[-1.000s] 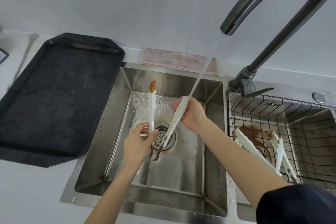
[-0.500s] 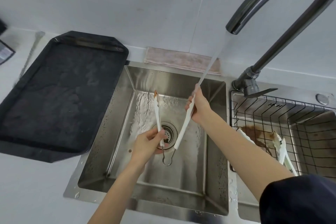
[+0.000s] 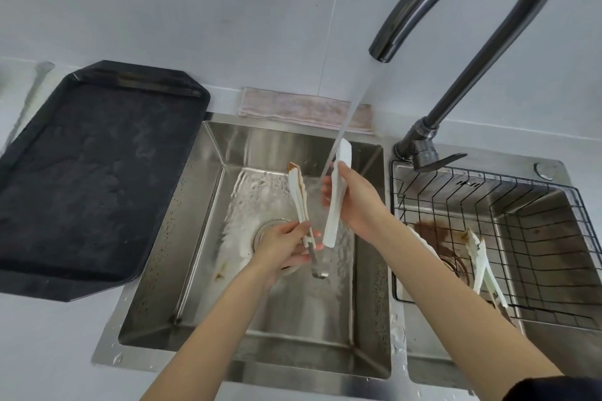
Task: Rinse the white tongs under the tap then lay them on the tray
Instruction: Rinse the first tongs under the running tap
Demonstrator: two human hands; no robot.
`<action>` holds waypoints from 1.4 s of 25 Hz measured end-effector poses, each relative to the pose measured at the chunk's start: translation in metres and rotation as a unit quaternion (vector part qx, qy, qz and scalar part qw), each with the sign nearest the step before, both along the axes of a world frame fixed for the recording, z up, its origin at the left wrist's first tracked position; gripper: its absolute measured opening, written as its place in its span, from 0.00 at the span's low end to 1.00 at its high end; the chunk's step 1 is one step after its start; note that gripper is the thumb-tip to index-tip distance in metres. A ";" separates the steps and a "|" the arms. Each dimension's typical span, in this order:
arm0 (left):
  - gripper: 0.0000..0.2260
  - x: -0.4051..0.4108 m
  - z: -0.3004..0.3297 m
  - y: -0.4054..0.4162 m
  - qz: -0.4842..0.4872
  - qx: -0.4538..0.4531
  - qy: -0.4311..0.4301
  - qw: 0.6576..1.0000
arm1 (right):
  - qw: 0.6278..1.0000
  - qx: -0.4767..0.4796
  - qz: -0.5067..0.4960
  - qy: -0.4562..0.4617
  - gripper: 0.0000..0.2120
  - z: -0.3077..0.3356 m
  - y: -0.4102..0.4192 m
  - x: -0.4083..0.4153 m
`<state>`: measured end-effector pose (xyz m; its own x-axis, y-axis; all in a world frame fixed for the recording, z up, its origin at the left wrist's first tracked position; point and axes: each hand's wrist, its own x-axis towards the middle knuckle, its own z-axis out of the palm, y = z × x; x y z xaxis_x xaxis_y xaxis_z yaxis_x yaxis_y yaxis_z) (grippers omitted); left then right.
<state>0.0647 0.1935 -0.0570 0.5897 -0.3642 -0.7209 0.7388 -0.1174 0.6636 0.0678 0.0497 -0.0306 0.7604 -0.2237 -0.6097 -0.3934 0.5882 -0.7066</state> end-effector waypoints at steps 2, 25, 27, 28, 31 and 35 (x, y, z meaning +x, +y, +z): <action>0.07 0.000 0.004 -0.013 -0.004 -0.027 0.025 0.999 | 1.000 -0.011 0.016 0.004 0.11 0.006 -0.003 -0.011; 0.05 0.032 -0.018 -0.041 0.060 -0.097 0.136 0.984 | 0.972 -0.229 0.033 0.049 0.03 -0.024 -0.010 -0.041; 0.04 0.033 -0.018 -0.036 0.054 -0.078 0.121 0.988 | 0.983 -0.168 0.012 0.073 0.07 -0.032 -0.009 -0.040; 0.04 0.034 -0.019 -0.033 0.050 -0.070 0.106 0.991 | 0.987 -0.138 0.009 0.081 0.08 -0.035 -0.008 -0.039; 0.04 0.041 -0.016 -0.018 0.012 -0.072 0.051 0.996 | 0.991 -0.088 0.016 0.100 0.07 -0.041 -0.004 -0.035; 0.06 0.049 -0.004 -0.012 -0.084 -0.115 0.008 0.990 | 0.991 -0.050 0.039 0.114 0.12 -0.050 0.002 -0.028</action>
